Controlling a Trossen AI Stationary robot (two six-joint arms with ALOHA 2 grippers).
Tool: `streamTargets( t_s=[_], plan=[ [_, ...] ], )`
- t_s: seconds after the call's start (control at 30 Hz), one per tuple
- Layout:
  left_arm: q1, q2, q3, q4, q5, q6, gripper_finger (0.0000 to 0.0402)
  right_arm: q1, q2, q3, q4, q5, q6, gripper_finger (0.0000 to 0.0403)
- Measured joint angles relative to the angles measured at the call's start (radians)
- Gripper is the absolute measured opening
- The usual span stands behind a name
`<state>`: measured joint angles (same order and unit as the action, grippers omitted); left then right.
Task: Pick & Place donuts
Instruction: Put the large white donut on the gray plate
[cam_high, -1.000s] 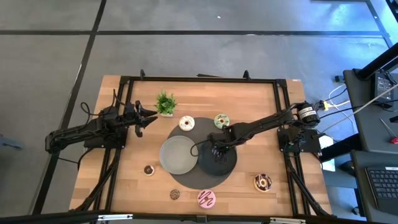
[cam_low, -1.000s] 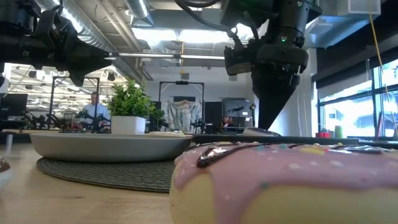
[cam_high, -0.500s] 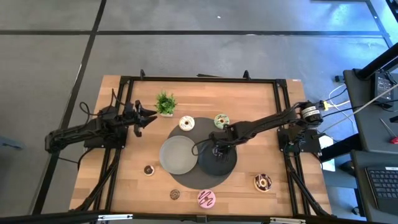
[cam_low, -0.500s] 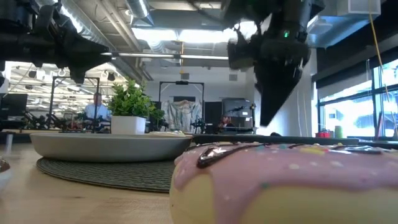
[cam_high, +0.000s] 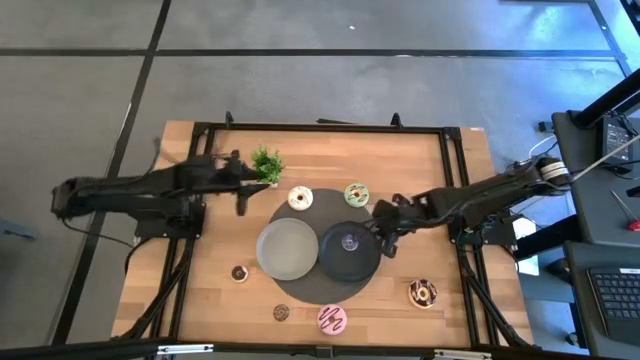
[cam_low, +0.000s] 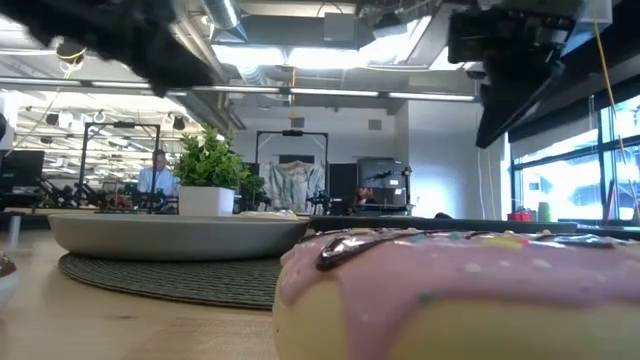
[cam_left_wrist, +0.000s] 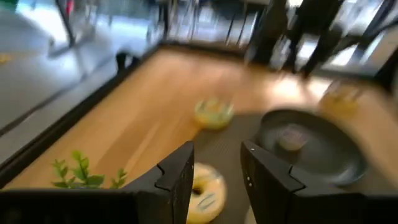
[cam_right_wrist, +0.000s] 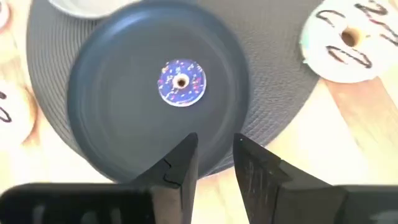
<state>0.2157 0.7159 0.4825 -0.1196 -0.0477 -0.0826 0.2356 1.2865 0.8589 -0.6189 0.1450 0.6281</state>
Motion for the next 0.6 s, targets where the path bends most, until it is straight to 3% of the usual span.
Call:
streamTargets(
  t_s=[0.3, 0.6],
  plan=[
    [-0.001, 0.619, 0.385, -0.178, 0.013, 0.116, 0.0127, -0.001, -0.170, -0.171, 0.197, 0.004, 0.022, 0.0104],
    [0.002, 0.985, 0.578, -0.303, -0.019, 0.160, 0.0127, -0.001, -0.174, -0.174, 0.210, 0.004, 0.007, 0.0107]
  ],
)
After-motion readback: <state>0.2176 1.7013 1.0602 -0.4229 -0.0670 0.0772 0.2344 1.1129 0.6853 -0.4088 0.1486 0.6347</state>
